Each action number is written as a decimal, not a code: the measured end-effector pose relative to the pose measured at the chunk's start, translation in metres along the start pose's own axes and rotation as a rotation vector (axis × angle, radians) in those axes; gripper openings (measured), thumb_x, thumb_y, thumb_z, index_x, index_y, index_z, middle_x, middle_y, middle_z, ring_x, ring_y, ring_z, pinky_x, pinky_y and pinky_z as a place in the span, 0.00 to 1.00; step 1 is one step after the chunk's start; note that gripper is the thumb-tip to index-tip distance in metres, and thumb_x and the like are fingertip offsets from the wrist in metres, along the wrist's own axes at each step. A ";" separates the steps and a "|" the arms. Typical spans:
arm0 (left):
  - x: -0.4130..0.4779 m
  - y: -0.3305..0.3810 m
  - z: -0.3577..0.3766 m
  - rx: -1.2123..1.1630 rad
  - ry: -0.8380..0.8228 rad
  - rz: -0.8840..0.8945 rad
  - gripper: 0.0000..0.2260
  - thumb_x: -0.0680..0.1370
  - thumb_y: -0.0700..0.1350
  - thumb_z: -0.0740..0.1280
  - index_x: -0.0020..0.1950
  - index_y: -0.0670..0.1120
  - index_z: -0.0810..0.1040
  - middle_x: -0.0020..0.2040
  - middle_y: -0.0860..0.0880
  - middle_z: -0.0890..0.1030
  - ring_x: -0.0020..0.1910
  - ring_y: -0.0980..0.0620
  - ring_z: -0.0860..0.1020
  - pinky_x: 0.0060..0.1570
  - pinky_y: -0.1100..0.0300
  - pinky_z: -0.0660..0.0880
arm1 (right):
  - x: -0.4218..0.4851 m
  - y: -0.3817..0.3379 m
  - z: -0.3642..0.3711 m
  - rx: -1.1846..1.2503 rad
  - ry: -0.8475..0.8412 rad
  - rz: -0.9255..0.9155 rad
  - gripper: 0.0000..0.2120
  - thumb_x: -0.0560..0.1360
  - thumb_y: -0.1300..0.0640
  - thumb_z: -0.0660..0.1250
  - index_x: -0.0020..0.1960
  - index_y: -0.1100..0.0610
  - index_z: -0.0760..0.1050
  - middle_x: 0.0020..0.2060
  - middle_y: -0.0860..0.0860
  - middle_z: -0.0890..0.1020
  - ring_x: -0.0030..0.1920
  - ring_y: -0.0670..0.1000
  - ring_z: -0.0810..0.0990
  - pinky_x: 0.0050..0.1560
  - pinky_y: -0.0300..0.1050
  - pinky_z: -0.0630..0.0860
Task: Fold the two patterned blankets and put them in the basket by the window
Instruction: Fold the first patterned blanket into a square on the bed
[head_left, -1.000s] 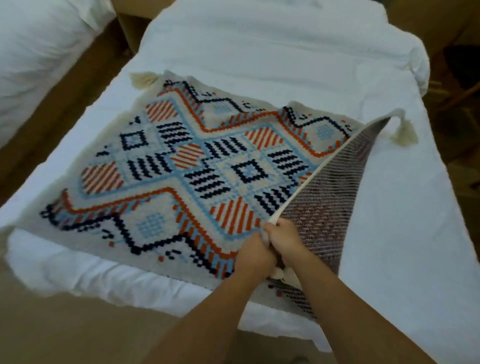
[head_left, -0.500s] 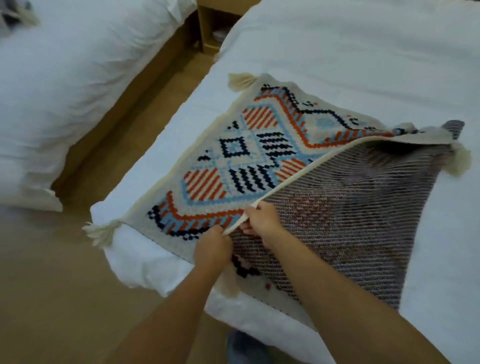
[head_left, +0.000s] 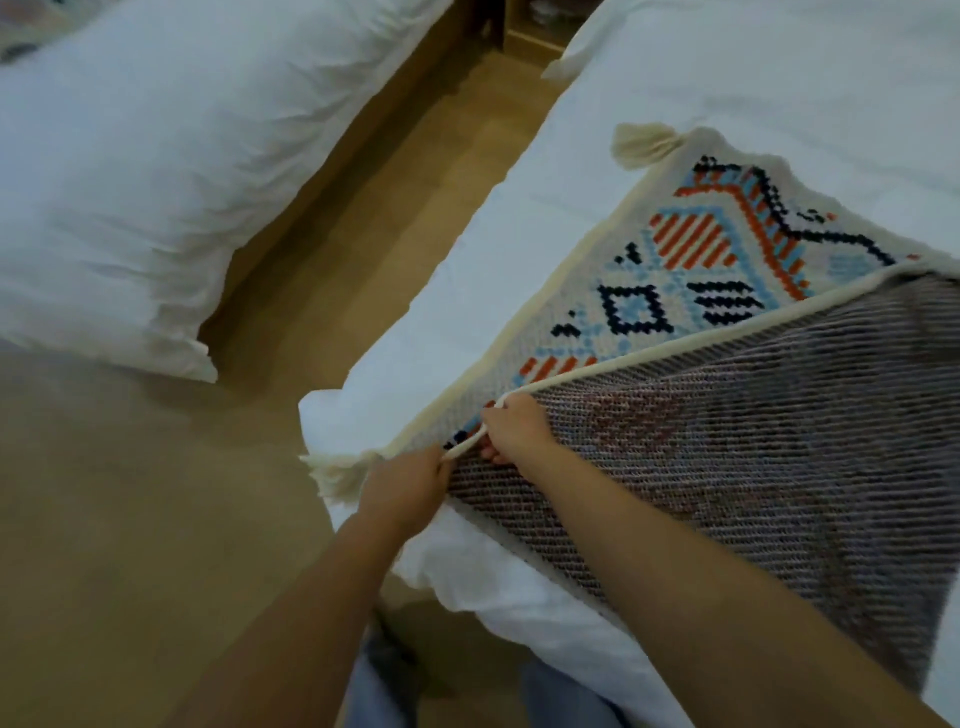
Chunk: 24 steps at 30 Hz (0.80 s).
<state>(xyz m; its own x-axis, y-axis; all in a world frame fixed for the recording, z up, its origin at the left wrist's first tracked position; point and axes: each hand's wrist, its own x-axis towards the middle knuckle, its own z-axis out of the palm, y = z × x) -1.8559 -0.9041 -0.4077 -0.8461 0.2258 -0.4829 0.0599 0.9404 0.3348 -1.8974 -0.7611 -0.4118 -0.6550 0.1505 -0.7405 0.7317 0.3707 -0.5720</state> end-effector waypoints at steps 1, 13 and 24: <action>0.004 -0.014 -0.003 0.005 0.002 0.004 0.13 0.81 0.52 0.53 0.41 0.48 0.68 0.36 0.51 0.73 0.36 0.50 0.72 0.32 0.57 0.65 | 0.002 -0.006 0.011 -0.027 0.008 0.002 0.12 0.78 0.58 0.58 0.39 0.63 0.73 0.28 0.56 0.78 0.26 0.51 0.77 0.34 0.48 0.80; 0.039 -0.104 -0.027 0.172 -0.103 0.254 0.14 0.81 0.53 0.53 0.46 0.44 0.70 0.47 0.45 0.76 0.46 0.45 0.76 0.41 0.54 0.69 | 0.017 -0.036 0.091 -0.073 0.227 0.117 0.14 0.79 0.58 0.58 0.58 0.67 0.70 0.50 0.65 0.80 0.50 0.62 0.80 0.52 0.57 0.78; 0.102 -0.063 -0.071 0.222 -0.188 0.461 0.13 0.78 0.49 0.58 0.59 0.46 0.71 0.56 0.47 0.74 0.54 0.48 0.74 0.53 0.54 0.72 | 0.049 -0.043 0.055 -0.079 0.294 0.160 0.23 0.77 0.44 0.56 0.52 0.63 0.77 0.47 0.59 0.82 0.42 0.57 0.78 0.42 0.44 0.72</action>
<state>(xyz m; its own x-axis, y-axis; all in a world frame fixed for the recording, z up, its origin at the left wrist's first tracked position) -1.9832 -0.9581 -0.4200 -0.5976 0.6500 -0.4694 0.5300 0.7595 0.3771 -1.9508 -0.8197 -0.4433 -0.5676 0.4657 -0.6789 0.8204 0.3888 -0.4192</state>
